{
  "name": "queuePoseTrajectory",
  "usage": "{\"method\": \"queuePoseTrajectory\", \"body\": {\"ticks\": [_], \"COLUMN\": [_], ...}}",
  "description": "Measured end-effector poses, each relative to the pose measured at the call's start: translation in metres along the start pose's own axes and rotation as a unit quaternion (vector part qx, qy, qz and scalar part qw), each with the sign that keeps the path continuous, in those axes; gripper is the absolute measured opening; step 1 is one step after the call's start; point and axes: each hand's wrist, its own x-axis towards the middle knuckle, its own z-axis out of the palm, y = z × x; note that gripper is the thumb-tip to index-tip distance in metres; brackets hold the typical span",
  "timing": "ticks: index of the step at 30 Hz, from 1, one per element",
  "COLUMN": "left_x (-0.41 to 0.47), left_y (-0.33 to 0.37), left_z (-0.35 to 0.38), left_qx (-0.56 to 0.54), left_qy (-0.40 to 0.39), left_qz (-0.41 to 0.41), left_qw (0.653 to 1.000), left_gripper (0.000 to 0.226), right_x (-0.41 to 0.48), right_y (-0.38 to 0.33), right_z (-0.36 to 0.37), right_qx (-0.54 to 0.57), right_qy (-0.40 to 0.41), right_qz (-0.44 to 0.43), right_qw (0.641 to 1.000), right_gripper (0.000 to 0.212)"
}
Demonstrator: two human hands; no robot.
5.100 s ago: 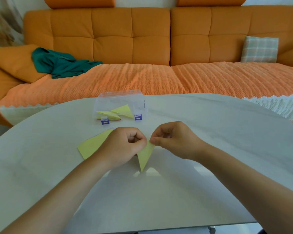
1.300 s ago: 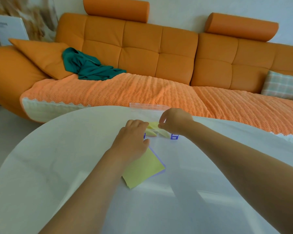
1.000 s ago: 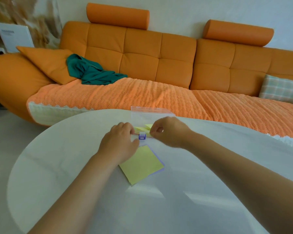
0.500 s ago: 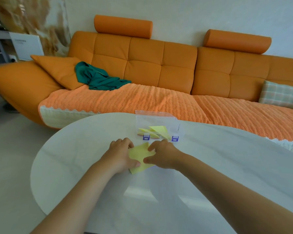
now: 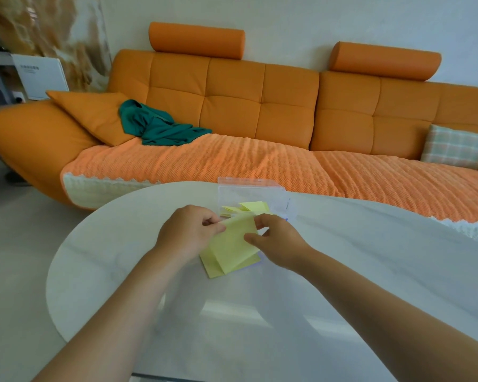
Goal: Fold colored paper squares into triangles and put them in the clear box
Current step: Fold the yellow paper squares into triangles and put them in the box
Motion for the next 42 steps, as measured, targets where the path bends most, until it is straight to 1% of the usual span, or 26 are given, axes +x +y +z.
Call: {"method": "queuePoseTrajectory", "body": {"ticks": [1,2,4,5,7,10,12,13,14,15,16,18,19,20,21,22,24,26,28,29,30,32,35,38,42], "left_x": [0.001,0.001,0.000,-0.002,-0.005,-0.010,-0.013,-0.014,-0.014,-0.014,-0.013,-0.012,-0.011,-0.010,-0.010,-0.010,-0.010,-0.009,-0.010,-0.010,-0.010,-0.010,-0.009,-0.010,-0.015], "left_y": [0.004,0.008,0.018,0.022,0.032,0.045,0.053,0.056,0.060,0.062,0.065,0.069,0.071,0.073,0.076,0.078,0.082,0.084,0.085,0.085,0.084,0.083,0.083,0.086,0.091], "left_z": [0.000,0.002,0.007,0.010,0.018,0.033,0.043,0.049,0.054,0.059,0.063,0.070,0.073,0.076,0.079,0.081,0.085,0.089,0.092,0.093,0.094,0.096,0.096,0.097,0.099], "left_qx": [-0.016,-0.037,-0.093,-0.121,-0.159,-0.190,-0.209,-0.211,-0.212,-0.216,-0.222,-0.236,-0.248,-0.264,-0.278,-0.288,-0.295,-0.282,-0.243,-0.218,-0.197,-0.194,-0.216,-0.236,-0.240], "left_qy": [-0.002,-0.006,-0.019,-0.025,-0.039,-0.082,-0.115,-0.123,-0.122,-0.118,-0.116,-0.123,-0.131,-0.141,-0.153,-0.165,-0.186,-0.200,-0.208,-0.204,-0.199,-0.205,-0.224,-0.225,-0.237], "left_qz": [0.005,0.009,0.017,0.018,0.013,0.001,-0.004,-0.004,-0.008,-0.017,-0.032,-0.068,-0.090,-0.112,-0.131,-0.146,-0.161,-0.163,-0.146,-0.135,-0.125,-0.108,-0.079,-0.047,-0.003], "left_qw": [1.000,0.999,0.995,0.992,0.986,0.978,0.971,0.970,0.970,0.969,0.968,0.962,0.956,0.947,0.939,0.932,0.924,0.924,0.936,0.945,0.952,0.953,0.947,0.944,0.941], "left_gripper": [0.009,0.008,0.009,0.010,0.011,0.010,0.008,0.007,0.008,0.010,0.012,0.022,0.025,0.026,0.025,0.022,0.013,0.009,0.010,0.012,0.015,0.023,0.030,0.031,0.026], "right_x": [-0.002,-0.004,-0.009,-0.013,-0.021,-0.036,-0.043,-0.046,-0.050,-0.054,-0.058,-0.066,-0.068,-0.070,-0.071,-0.071,-0.072,-0.073,-0.073,-0.073,-0.073,-0.075,-0.077,-0.076,-0.072], "right_y": [0.002,0.005,0.014,0.018,0.027,0.042,0.054,0.059,0.064,0.070,0.076,0.085,0.088,0.090,0.092,0.093,0.093,0.094,0.096,0.097,0.097,0.098,0.096,0.094,0.093], "right_z": [-0.004,-0.009,-0.020,-0.027,-0.039,-0.053,-0.059,-0.061,-0.063,-0.066,-0.068,-0.074,-0.077,-0.079,-0.080,-0.080,-0.082,-0.082,-0.082,-0.082,-0.081,-0.080,-0.079,-0.077,-0.079], "right_qx": [0.017,0.035,0.083,0.108,0.153,0.166,0.166,0.159,0.149,0.132,0.106,0.041,-0.003,-0.063,-0.131,-0.190,-0.251,-0.262,-0.254,-0.262,-0.267,-0.259,-0.218,-0.169,-0.112], "right_qy": [0.011,0.020,0.029,0.032,0.033,0.034,0.048,0.061,0.072,0.079,0.080,0.078,0.075,0.077,0.082,0.088,0.092,0.092,0.103,0.104,0.099,0.076,0.052,0.057,0.075], "right_qz": [-0.001,-0.003,0.006,0.018,0.040,0.062,0.061,0.056,0.049,0.037,0.017,-0.057,-0.104,-0.151,-0.190,-0.213,-0.235,-0.261,-0.304,-0.322,-0.334,-0.342,-0.322,-0.277,-0.198], "right_qw": [1.000,0.999,0.996,0.993,0.987,0.984,0.983,0.984,0.985,0.987,0.991,0.994,0.992,0.984,0.970,0.955,0.934,0.925,0.912,0.904,0.898,0.900,0.920,0.944,0.971], "right_gripper": [0.014,0.014,0.032,0.036,0.038,0.031,0.026,0.020,0.008,0.010,0.029,0.065,0.078,0.084,0.086,0.083,0.071,0.051,0.022,0.012,0.007,0.007,0.008,0.010,0.012]}}
